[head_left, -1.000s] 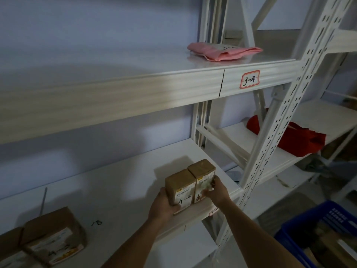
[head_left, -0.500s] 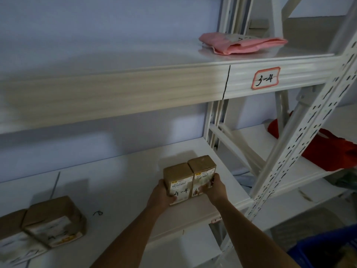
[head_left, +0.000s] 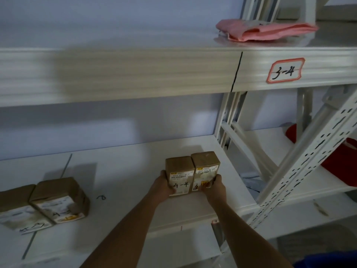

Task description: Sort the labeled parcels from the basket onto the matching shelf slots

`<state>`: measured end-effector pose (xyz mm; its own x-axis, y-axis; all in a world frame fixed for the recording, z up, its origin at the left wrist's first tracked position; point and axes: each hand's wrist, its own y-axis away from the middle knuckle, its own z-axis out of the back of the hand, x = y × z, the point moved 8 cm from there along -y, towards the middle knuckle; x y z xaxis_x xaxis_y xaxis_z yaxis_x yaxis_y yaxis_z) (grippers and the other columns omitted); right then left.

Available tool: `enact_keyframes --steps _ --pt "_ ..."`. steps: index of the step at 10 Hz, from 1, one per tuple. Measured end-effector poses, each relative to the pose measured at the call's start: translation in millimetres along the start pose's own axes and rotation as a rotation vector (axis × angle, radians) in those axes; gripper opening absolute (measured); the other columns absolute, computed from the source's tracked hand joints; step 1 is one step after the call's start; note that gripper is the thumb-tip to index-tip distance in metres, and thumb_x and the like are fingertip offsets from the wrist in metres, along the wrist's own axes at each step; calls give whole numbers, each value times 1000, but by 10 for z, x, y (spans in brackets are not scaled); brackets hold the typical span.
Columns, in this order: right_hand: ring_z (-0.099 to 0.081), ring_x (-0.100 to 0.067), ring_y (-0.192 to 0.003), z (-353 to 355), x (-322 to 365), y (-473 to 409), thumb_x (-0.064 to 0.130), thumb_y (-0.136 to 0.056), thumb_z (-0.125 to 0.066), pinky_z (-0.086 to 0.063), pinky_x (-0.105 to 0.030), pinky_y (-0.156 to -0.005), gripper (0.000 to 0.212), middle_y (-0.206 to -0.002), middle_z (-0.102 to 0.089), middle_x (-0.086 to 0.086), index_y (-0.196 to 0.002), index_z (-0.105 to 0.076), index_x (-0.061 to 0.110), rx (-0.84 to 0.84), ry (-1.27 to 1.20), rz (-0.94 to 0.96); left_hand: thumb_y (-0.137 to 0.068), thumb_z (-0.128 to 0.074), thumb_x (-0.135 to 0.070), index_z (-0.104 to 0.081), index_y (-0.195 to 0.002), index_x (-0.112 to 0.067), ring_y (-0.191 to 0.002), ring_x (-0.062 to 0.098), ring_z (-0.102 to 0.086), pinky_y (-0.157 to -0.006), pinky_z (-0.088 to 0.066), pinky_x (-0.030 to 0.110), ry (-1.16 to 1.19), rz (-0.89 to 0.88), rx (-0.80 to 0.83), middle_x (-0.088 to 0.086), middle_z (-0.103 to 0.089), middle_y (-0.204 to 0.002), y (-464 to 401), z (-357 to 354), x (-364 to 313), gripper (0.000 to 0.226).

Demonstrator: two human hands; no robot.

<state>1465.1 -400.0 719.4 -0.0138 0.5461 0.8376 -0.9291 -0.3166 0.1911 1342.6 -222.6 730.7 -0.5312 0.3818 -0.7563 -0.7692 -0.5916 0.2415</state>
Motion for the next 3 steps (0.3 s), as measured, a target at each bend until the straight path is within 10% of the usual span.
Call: enact_keyframes --steps 3 --pt "-58 -24 -96 -33 -95 7 12 -71 -79 -47 -30 -73 55 -109 -60 -8 -116 -48 4 3 -134 -44 -79 -74 -11 15 -149 -9 -129 29 -46 -100 -39 31 -5 122 43 16 -42 -145 232 30 13 113"
